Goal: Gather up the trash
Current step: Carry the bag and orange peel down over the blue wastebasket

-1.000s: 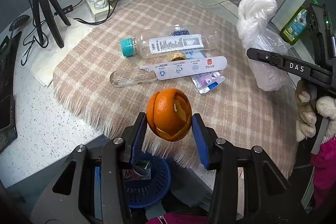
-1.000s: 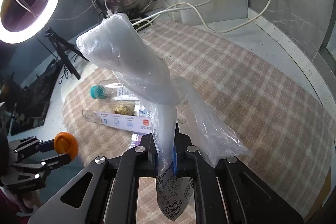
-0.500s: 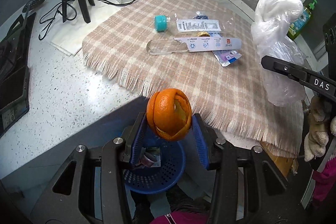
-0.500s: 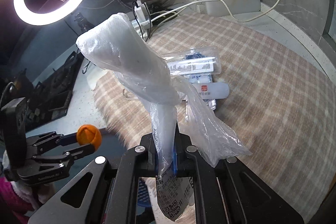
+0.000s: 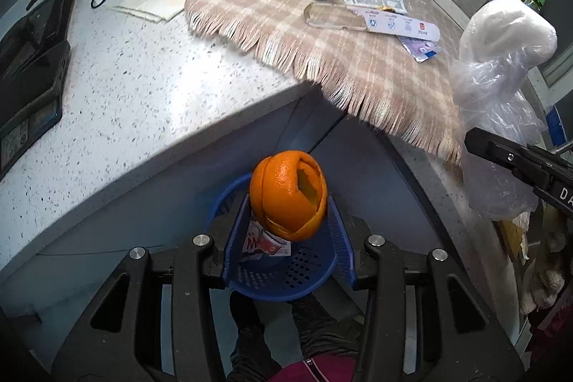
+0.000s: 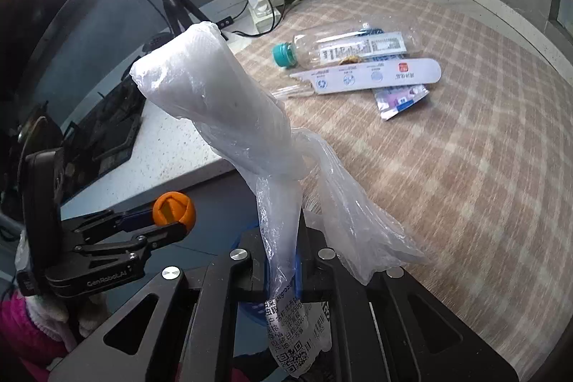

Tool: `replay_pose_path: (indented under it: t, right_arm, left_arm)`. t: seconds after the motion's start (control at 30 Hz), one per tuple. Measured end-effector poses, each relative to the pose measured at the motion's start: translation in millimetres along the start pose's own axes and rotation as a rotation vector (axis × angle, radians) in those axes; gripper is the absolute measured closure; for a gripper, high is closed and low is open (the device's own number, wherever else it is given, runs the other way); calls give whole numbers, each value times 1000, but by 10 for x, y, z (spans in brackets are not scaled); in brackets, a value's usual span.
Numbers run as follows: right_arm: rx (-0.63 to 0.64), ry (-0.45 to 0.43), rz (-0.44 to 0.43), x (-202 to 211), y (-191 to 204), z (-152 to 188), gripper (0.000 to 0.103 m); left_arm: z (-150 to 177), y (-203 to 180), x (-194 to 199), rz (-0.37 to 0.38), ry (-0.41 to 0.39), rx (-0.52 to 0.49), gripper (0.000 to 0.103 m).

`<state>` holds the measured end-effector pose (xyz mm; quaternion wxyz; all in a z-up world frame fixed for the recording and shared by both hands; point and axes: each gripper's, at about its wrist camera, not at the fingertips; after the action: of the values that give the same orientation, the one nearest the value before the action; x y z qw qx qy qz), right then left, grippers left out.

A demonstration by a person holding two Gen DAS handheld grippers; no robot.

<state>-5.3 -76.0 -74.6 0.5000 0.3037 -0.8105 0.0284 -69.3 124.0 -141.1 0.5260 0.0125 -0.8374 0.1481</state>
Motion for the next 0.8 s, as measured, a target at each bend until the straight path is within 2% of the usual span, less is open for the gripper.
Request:
replay_pose_path:
  t: [0.4,0.8]
  right_arm:
    - [-74,109,13,-377,257,715,96]
    - [-137,192,73,-791,301,1060,96]
  left_arm:
    - [372,221,-325,-16,81,-12,58]
    - [564,326,-794,-20,158,-11,58]
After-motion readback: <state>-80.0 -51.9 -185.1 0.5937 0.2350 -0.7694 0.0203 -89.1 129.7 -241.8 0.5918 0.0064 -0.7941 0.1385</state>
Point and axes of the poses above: each gripper's, at about its wrist camera, not at the fingertips, and x roughly against the way its jaws point, y to its left, z to its underside, and after that the axes turned 2 degrees about -y, right-handed
